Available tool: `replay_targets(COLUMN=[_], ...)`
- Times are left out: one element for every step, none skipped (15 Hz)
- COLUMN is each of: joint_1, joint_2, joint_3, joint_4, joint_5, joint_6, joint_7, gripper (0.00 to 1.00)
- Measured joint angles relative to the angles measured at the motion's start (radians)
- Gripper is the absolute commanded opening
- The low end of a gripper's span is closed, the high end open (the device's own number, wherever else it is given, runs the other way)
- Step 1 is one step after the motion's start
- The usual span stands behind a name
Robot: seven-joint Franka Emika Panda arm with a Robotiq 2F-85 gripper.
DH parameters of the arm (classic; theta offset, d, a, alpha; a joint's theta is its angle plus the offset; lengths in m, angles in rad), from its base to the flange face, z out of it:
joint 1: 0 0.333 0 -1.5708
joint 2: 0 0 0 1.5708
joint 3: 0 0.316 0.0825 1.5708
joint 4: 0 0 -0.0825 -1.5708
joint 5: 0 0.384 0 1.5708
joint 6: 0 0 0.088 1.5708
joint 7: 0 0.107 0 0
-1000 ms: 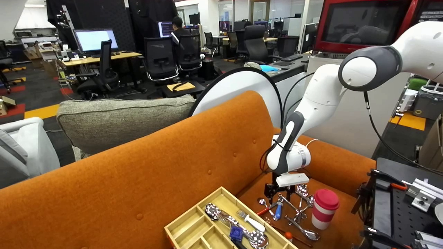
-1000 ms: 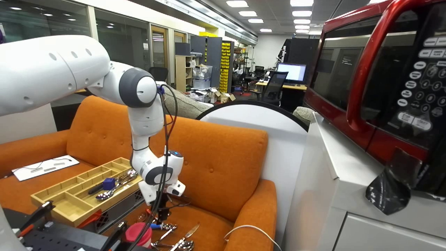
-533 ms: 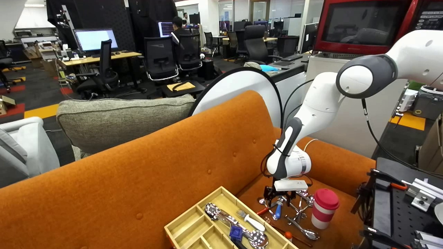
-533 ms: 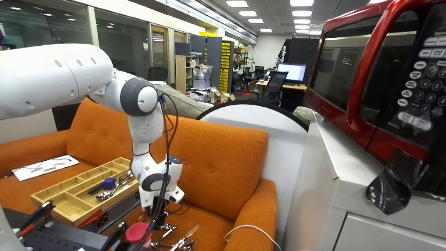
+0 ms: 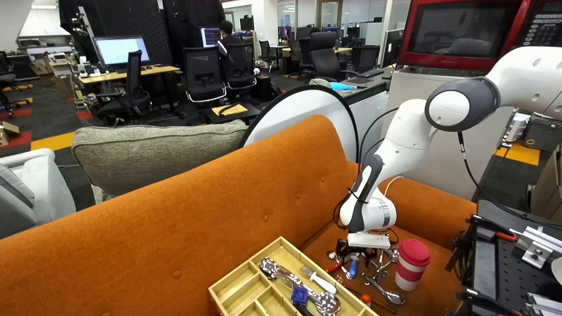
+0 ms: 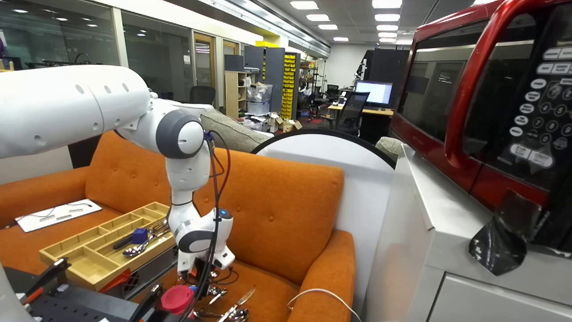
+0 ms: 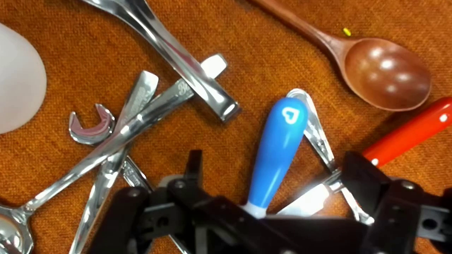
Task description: Put the blue thing on the horizontal compartment of the tray
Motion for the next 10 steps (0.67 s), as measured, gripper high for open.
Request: replay_targets(joint_1=[-0.002, -0.004, -0.006, -0.008, -0.01, -0.012, -0.014, -0.016, -0.02, -0.024], joint_2=[0.002, 0.003, 0.005, 0.008, 0.012, 0.018, 0.023, 0.026, 0.028, 0.028], joint_3=[0.001, 0.002, 0.002, 0.003, 0.003, 0.003, 0.003, 0.004, 0.007, 0.01], joint_4=[0.001, 0.003, 0.005, 0.008, 0.011, 0.015, 0.016, 0.016, 0.016, 0.016], joint_5=[0.0, 0.0, 0.001, 0.001, 0.001, 0.001, 0.001, 0.001, 0.001, 0.001], joint_6=[0.005, 0.008, 0.01, 0.01, 0.01, 0.01, 0.01, 0.01, 0.01, 0.01], joint_7=[0.005, 0.009, 0.012, 0.014, 0.015, 0.015, 0.015, 0.015, 0.015, 0.015], gripper=[0.94, 0.92, 0.94, 0.94, 0.95, 0.91, 0.83, 0.67, 0.64, 0.58])
